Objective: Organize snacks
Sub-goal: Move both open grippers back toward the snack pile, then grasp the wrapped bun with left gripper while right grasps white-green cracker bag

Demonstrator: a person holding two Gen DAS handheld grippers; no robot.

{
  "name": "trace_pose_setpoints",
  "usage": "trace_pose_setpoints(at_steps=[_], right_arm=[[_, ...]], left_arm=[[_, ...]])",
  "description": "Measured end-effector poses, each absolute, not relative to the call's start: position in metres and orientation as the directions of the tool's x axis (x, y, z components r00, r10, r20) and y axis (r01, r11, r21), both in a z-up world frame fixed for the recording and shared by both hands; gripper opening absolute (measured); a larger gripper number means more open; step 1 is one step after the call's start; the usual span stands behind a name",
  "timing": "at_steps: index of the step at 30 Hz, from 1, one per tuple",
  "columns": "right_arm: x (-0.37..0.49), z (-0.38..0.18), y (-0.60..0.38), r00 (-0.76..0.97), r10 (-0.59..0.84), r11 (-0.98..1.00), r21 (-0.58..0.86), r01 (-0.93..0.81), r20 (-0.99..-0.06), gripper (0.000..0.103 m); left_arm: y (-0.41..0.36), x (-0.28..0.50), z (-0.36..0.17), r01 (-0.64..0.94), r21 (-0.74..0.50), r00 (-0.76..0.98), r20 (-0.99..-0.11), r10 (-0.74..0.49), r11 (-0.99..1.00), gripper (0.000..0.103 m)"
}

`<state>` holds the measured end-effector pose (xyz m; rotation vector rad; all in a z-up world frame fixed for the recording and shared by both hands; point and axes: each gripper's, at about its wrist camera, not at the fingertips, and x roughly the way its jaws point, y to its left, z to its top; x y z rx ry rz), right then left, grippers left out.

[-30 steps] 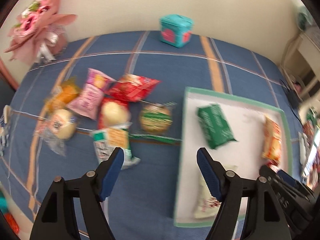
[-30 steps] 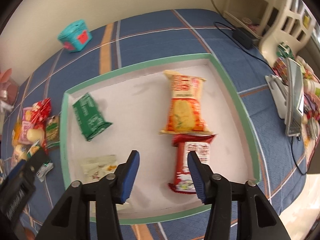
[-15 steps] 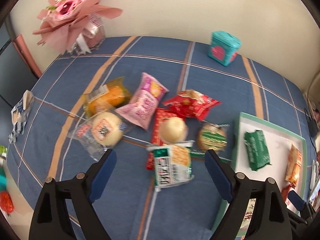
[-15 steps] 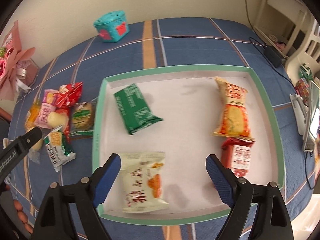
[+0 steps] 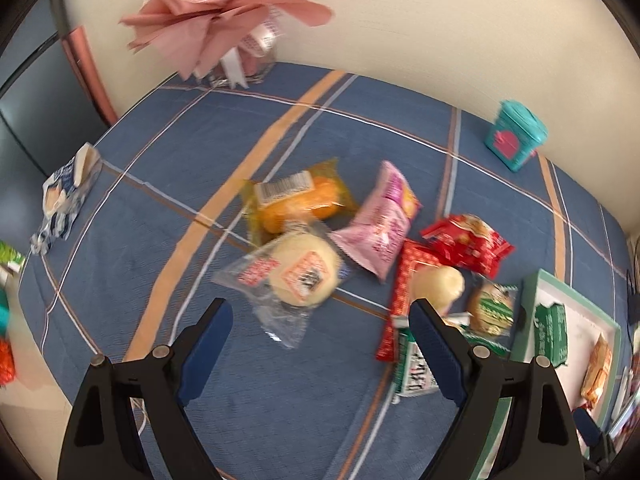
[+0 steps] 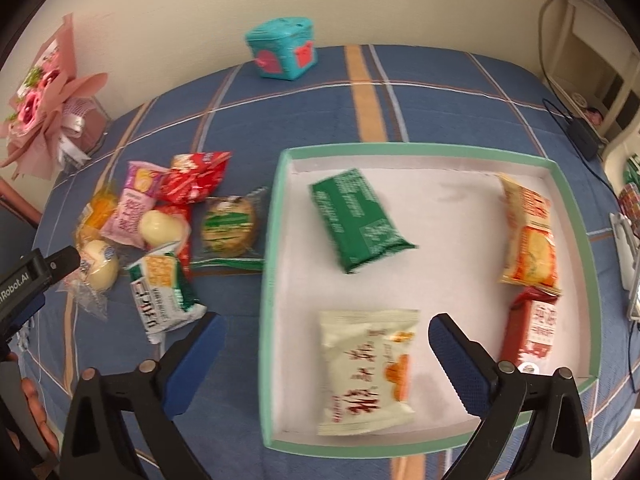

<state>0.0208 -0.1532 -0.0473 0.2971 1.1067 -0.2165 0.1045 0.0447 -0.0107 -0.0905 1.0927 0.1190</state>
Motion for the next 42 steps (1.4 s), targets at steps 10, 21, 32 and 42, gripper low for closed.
trace_pose_setpoints(at_steps=[10,21,32,42], right_arm=[[0.039,-0.048,-0.104,0.459,0.040,0.962,0.158,0.222,-0.888,0.103],[0.062,-0.062,-0.070,0.442,0.088,0.969,0.179,0.168,-0.893,0.103],[0.085,-0.097,-0.048,0.373,0.094,0.975,0.161,0.152,-0.923,0.103],[0.093,-0.106,-0.034,0.358,0.092,0.982,0.145,0.123,-0.929,0.103]], left_arm=[[0.087,0.109,-0.012,-0.238,-0.046,0.451,-0.890,0.068,0.970,0.096],[0.096,0.125,-0.023,-0.239,-0.070,0.417,-0.908,0.038,0.968,0.096],[0.076,0.154,-0.047,-0.122,-0.003,0.373,-0.927,0.043,0.992,0.096],[0.059,0.163,-0.061,0.001,0.098,0.357,-0.930,0.091,0.995,0.096]])
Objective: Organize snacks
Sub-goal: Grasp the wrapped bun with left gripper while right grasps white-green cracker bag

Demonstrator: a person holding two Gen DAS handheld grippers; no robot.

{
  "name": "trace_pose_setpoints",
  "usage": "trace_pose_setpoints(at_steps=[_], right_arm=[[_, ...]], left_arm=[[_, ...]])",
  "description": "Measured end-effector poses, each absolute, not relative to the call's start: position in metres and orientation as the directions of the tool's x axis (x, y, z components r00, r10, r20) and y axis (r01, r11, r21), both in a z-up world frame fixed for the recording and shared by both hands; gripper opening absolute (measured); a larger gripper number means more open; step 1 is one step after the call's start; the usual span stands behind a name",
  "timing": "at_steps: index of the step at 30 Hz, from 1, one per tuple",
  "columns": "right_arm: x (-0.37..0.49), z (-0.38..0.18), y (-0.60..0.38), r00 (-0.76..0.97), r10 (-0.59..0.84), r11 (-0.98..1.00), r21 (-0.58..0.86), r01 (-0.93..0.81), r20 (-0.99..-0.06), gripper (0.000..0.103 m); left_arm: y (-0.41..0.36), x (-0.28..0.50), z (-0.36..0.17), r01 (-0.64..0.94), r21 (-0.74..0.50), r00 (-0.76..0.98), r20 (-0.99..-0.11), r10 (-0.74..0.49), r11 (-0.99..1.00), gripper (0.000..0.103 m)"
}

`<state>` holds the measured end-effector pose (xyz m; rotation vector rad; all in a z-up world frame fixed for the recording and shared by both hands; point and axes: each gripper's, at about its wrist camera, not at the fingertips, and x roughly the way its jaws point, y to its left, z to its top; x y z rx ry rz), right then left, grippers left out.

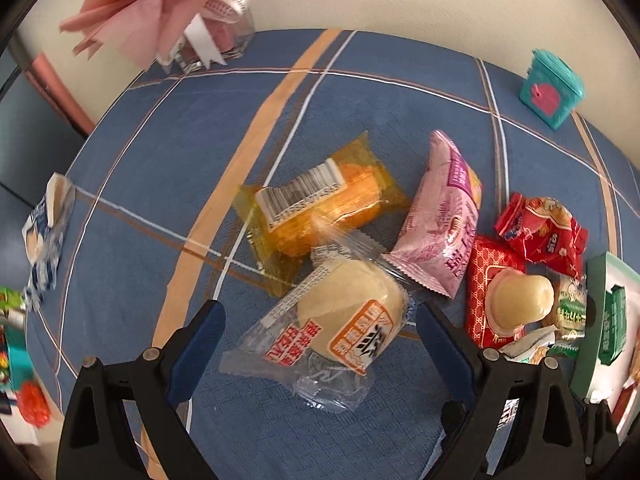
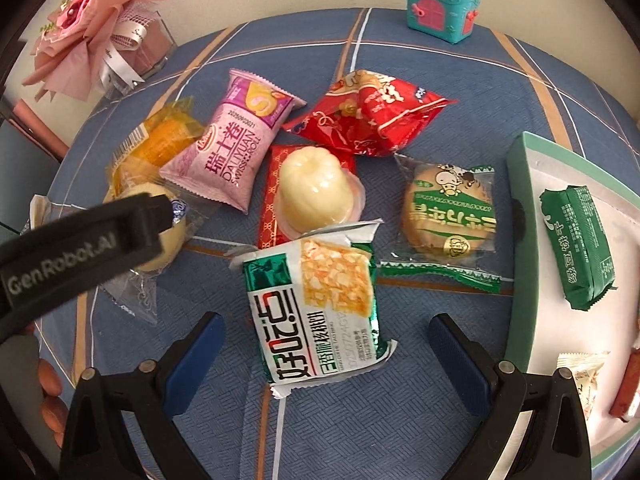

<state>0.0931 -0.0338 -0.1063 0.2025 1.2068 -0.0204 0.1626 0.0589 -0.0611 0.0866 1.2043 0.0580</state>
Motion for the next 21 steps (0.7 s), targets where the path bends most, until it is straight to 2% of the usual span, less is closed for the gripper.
trace_pose_setpoints(at_steps=[4,6,8,9,11,14,21], right_arm=[[0.095,-0.106,-0.031,0.366,0.081,0.984,0.132,0.116,-0.927,0.102],[0.095,-0.105,-0.031,0.370,0.076,0.986,0.126,0.114,-0.926,0.101],[0.096,-0.104,-0.031,0.372,0.070,0.986,0.121,0.114,-0.926,0.086],[0.096,-0.104,-0.032,0.373,0.069,0.986,0.120,0.115,-0.925,0.082],[0.094,-0.104,-0.035,0.371,0.066,0.985,0.119,0.123,-0.926,0.073],[0.094,-0.102,-0.038,0.375,0.070,0.983,0.127,0.132,-0.925,0.057],[0.093,-0.099,-0.044,0.375,0.071,0.981,0.133,0.141,-0.924,0.054]], left_arm=[[0.052,0.163,-0.062,0.031,0.108,0.361,-0.928,0.089,0.994,0.095],[0.049,0.162,-0.064,0.046,0.112,0.356,-0.930,0.088,0.993,0.087],[0.047,0.162,-0.066,0.050,0.123,0.350,-0.932,0.098,0.991,0.072],[0.048,0.162,-0.066,0.051,0.120,0.347,-0.933,0.095,0.991,0.070],[0.048,0.163,-0.066,0.050,0.098,0.341,-0.937,0.075,0.994,0.056],[0.049,0.161,-0.066,0.045,0.096,0.337,-0.939,0.076,0.994,0.055],[0.049,0.157,-0.063,0.032,0.075,0.329,-0.942,0.061,0.997,0.054]])
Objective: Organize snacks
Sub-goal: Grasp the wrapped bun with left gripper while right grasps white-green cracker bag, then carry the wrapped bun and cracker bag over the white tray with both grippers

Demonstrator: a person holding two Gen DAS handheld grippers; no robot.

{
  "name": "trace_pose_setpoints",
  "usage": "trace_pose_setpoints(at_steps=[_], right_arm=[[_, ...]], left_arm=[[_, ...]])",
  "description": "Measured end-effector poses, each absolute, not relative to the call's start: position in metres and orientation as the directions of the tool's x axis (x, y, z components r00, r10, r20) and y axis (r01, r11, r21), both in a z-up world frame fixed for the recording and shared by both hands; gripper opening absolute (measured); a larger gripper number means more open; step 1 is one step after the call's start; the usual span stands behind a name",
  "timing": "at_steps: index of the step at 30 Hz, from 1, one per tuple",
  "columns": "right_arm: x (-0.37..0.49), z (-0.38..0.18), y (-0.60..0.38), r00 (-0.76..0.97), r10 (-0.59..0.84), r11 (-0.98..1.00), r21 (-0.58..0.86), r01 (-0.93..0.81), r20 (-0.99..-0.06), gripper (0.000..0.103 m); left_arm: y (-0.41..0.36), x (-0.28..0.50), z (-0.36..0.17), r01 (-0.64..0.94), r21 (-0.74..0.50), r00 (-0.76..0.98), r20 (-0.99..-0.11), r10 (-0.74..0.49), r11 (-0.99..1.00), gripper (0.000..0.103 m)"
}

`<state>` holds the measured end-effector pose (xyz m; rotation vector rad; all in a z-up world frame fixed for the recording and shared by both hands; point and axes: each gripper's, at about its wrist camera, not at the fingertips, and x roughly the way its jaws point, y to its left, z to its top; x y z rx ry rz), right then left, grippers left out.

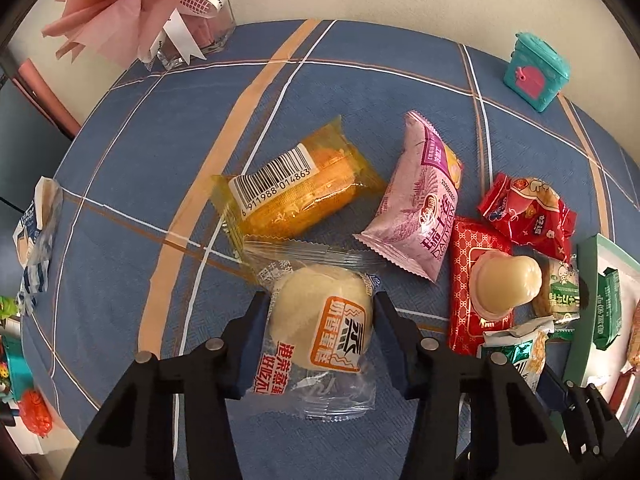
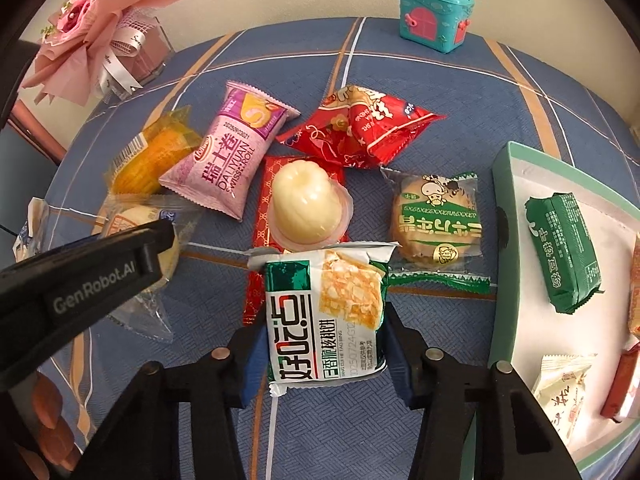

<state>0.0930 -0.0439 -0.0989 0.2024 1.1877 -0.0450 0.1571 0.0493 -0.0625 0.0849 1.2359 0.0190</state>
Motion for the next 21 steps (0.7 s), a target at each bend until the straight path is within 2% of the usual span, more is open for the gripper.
trace_pose_setpoints(at_steps=[21], right_arm=[[0.070,-0.053,-0.066,0.444,0.085,0.973,0.170,0.154,-0.892,0.054]], left_arm=[[0.055,0.141,-0.014,-0.030,0.083,0.446,-0.891,0.087,0.996,0.053]])
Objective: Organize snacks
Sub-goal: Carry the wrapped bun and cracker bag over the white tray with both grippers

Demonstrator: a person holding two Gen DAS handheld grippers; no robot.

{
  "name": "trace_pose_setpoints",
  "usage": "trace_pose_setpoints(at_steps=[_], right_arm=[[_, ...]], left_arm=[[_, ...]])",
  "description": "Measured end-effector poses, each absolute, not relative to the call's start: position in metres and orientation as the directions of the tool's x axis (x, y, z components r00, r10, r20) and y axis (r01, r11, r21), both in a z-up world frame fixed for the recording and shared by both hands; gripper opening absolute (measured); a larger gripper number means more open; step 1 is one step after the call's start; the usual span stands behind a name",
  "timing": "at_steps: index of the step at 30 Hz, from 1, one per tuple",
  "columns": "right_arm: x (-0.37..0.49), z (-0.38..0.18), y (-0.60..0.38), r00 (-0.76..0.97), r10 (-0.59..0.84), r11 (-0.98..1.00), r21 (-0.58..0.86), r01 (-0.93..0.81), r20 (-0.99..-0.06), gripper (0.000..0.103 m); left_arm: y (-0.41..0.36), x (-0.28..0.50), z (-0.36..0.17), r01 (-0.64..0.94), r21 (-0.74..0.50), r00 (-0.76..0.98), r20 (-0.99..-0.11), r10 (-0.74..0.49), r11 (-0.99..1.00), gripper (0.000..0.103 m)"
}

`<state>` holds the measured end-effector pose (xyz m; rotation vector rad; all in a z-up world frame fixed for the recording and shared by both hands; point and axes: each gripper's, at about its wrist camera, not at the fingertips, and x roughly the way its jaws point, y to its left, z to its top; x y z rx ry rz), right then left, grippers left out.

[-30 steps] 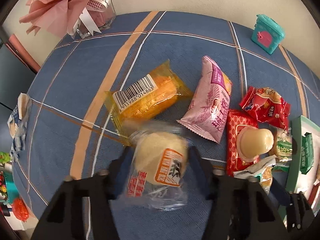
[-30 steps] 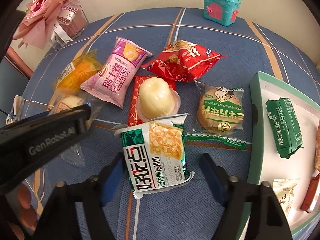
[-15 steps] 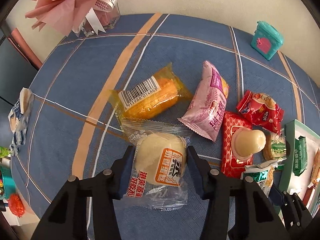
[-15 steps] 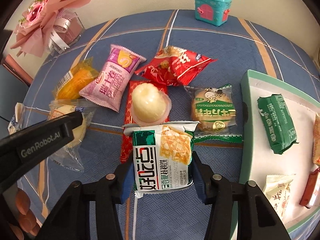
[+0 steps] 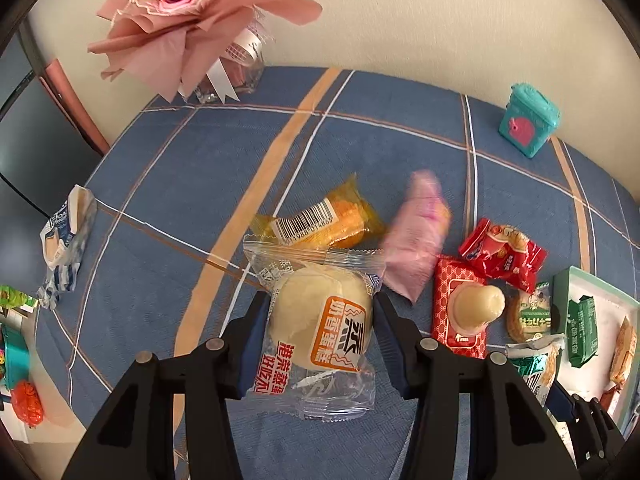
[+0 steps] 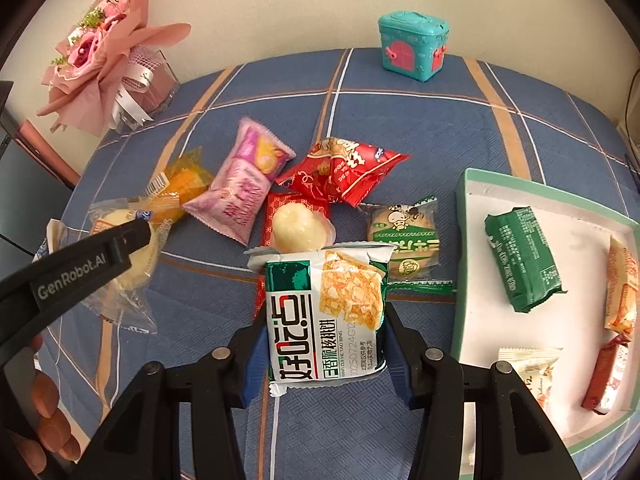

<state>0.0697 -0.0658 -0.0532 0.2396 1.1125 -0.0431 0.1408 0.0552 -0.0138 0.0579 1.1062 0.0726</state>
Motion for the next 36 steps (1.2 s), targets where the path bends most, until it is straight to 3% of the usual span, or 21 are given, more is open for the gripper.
trace_pose_setpoints(at_steps=[19,36], right_arm=[[0.054,-0.042,-0.108,0.456,0.088,0.955,0.205,0.214,-0.886,0.054],[0.038,-0.034,-0.224,0.459,0.036,0.868,0.255,0.425,-0.888,0.054]], left_arm=[[0.028,0.123,0.008,-0.061,0.065,0.520,-0.850,0.087,0.996,0.053],[-0.079,0.095,0.005,0.148,0.056,0.522,-0.852,-0.030,0.987,0.053]])
